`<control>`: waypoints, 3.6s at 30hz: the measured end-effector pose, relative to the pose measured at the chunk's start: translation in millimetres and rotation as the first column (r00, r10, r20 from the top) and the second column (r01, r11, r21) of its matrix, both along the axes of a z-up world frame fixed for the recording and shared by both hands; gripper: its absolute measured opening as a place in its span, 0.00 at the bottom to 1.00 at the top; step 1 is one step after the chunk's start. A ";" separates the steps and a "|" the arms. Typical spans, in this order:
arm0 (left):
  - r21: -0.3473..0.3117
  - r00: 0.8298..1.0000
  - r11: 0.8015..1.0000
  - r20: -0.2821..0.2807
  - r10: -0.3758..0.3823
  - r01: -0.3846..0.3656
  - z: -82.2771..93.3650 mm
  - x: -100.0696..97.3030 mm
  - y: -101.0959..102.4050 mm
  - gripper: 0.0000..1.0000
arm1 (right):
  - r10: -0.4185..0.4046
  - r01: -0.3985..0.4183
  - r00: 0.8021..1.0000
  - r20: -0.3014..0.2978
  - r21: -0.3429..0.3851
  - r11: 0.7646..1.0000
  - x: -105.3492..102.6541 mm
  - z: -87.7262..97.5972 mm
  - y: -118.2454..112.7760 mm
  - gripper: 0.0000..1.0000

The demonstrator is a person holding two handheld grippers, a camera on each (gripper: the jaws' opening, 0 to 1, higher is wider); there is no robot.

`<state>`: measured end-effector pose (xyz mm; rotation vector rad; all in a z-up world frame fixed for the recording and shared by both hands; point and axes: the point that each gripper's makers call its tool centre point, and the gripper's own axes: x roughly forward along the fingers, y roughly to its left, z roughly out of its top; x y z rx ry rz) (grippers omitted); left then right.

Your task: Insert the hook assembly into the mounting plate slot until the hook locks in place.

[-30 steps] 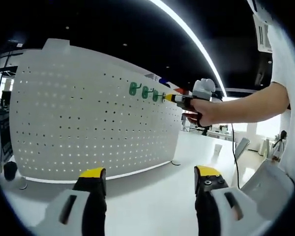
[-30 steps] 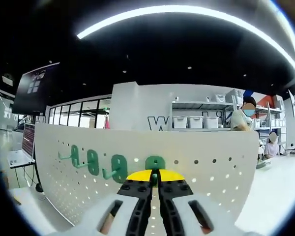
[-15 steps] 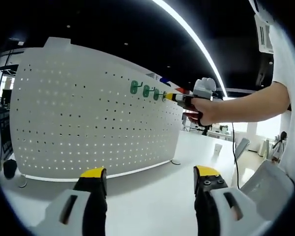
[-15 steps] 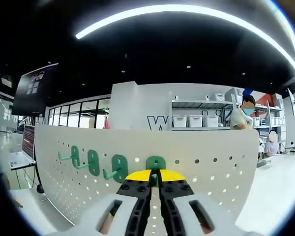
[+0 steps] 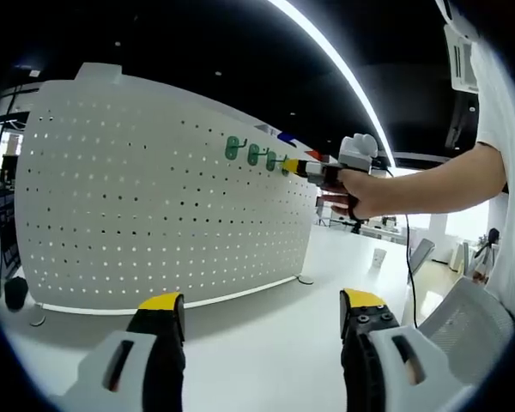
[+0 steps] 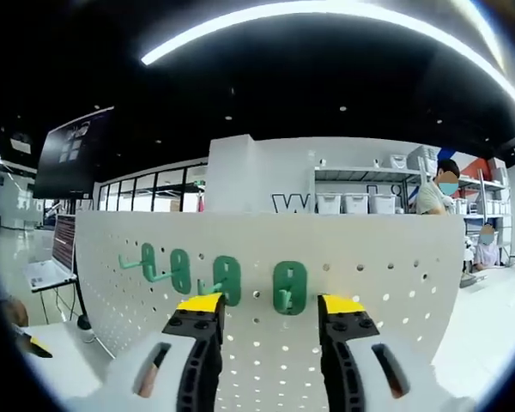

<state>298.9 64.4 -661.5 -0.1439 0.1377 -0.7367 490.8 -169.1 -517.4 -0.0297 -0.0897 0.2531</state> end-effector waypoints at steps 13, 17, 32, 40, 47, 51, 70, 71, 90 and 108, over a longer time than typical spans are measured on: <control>-0.004 1.000 1.000 0.001 0.005 -0.005 -1.1 1.1 1.9 0.76 | 0.018 -0.018 1.000 -0.015 -0.004 1.000 -4.6 -9.9 3.9 0.50; -0.006 1.000 1.000 0.002 0.005 -0.005 -0.3 0.9 1.9 0.75 | 0.021 -0.021 1.000 -0.013 -0.006 1.000 -3.8 -10.1 4.4 0.51; -0.006 1.000 1.000 0.004 0.009 -0.009 0.1 1.2 3.0 0.75 | 0.114 -0.114 0.993 -0.012 0.032 0.993 -18.8 -14.0 14.3 0.50; -0.008 1.000 1.000 0.012 0.009 -0.009 3.1 1.1 2.1 0.74 | 0.163 -0.162 0.987 -0.012 0.041 0.986 -27.6 -15.9 17.7 0.51; -0.010 1.000 1.000 0.015 0.009 -0.009 3.9 0.9 2.8 0.75 | 0.184 -0.184 0.983 -0.012 0.035 0.982 -36.7 -16.3 20.4 0.50; -0.010 1.000 1.000 0.020 0.010 -0.010 7.7 1.1 2.9 0.75 | 0.213 -0.213 0.977 -0.006 0.018 0.977 -49.0 -19.7 26.3 0.52; -0.005 0.999 1.000 0.031 0.019 -0.019 13.7 5.7 11.4 0.75 | 0.257 -0.256 0.966 -0.011 0.032 0.966 -91.9 -42.7 32.1 0.58; -0.005 0.999 1.000 0.034 0.017 -0.017 14.0 5.3 11.3 0.75 | 0.258 -0.257 0.966 -0.011 0.034 0.966 -94.4 -44.1 31.9 0.59; -0.021 0.997 0.998 0.054 0.052 -0.051 21.2 6.8 20.6 0.78 | 0.272 -0.269 0.961 -0.057 0.057 0.962 -140.8 -84.5 34.8 0.63; -0.018 0.994 0.996 0.064 0.084 -0.083 25.0 6.8 34.0 0.82 | 0.274 -0.271 0.957 -0.091 0.051 0.961 -172.0 -105.1 33.9 0.69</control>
